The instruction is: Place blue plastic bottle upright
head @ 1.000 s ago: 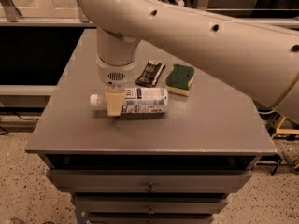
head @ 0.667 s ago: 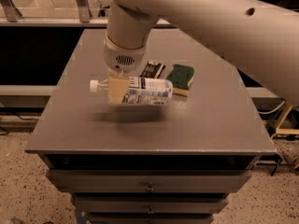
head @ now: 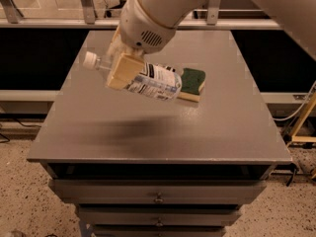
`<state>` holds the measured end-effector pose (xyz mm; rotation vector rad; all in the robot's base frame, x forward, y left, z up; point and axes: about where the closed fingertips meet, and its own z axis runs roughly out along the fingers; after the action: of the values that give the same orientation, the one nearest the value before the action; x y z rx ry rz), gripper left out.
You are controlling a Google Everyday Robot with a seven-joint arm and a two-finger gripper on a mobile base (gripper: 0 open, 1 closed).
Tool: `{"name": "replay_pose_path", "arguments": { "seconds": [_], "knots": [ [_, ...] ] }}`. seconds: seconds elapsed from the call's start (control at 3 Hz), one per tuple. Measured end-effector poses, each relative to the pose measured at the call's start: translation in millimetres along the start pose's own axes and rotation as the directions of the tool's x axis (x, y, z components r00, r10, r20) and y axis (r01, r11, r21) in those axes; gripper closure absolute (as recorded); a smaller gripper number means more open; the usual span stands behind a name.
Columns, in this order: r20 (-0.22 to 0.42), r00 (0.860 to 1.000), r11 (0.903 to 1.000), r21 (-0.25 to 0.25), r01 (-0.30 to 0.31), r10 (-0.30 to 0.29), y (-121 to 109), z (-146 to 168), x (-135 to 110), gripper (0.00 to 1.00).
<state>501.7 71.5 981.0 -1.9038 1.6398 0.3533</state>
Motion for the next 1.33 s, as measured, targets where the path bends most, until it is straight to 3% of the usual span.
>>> {"name": "replay_pose_path", "arguments": {
  "seconds": [0.33, 0.67, 1.0, 1.33],
  "knots": [
    [0.21, 0.977, 0.9987, 0.048, 0.019, -0.029, 8, 9, -8, 1.0],
    [0.3, 0.951, 0.9905, 0.135, 0.028, -0.068, 2, -13, -25, 1.0],
    [0.299, 0.952, 0.9902, 0.137, 0.028, -0.068, 2, -14, -25, 1.0],
    [0.346, 0.937, 0.9929, 0.118, 0.01, -0.051, 3, -9, -25, 1.0]
  ]
}}
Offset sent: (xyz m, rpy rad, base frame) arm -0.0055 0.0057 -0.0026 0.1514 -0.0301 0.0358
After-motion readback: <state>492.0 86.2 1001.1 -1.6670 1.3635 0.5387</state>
